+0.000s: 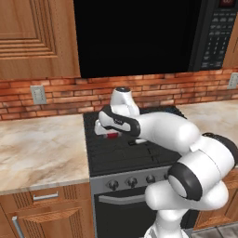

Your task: Place the pan on the front right burner on the stove. Then place the tomato and the onion in the pan and turn on the front right burner.

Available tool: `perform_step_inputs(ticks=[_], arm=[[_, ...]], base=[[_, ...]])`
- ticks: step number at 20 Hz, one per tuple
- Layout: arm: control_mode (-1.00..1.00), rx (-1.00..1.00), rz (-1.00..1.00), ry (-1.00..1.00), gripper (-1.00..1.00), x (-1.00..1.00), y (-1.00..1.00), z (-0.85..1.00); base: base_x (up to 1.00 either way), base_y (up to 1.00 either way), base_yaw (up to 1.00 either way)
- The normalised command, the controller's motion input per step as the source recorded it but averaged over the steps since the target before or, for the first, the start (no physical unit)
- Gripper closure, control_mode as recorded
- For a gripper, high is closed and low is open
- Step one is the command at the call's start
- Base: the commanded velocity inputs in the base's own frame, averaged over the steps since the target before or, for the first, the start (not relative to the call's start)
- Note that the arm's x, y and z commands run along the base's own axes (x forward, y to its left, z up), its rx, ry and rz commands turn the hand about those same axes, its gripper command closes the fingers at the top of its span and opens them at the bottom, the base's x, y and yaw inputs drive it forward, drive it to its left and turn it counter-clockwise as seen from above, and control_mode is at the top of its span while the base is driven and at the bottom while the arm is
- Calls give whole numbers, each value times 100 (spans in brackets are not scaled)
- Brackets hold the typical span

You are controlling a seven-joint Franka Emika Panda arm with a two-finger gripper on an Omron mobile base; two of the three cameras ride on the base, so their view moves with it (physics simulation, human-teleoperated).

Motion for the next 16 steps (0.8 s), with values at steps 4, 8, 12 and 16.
perform_step_inputs(ticks=[4, 8, 12, 16], arm=[[-100, 0, 0, 0, 100, 4, -51, 0], [-100, 0, 0, 0, 100, 5, -48, 0], [-100, 0, 0, 0, 100, 11, -41, 0], [-100, 0, 0, 0, 100, 14, -34, 0]], base=[[0, 0, 0], [0, 0, 0], [0, 0, 0], [0, 0, 0]])
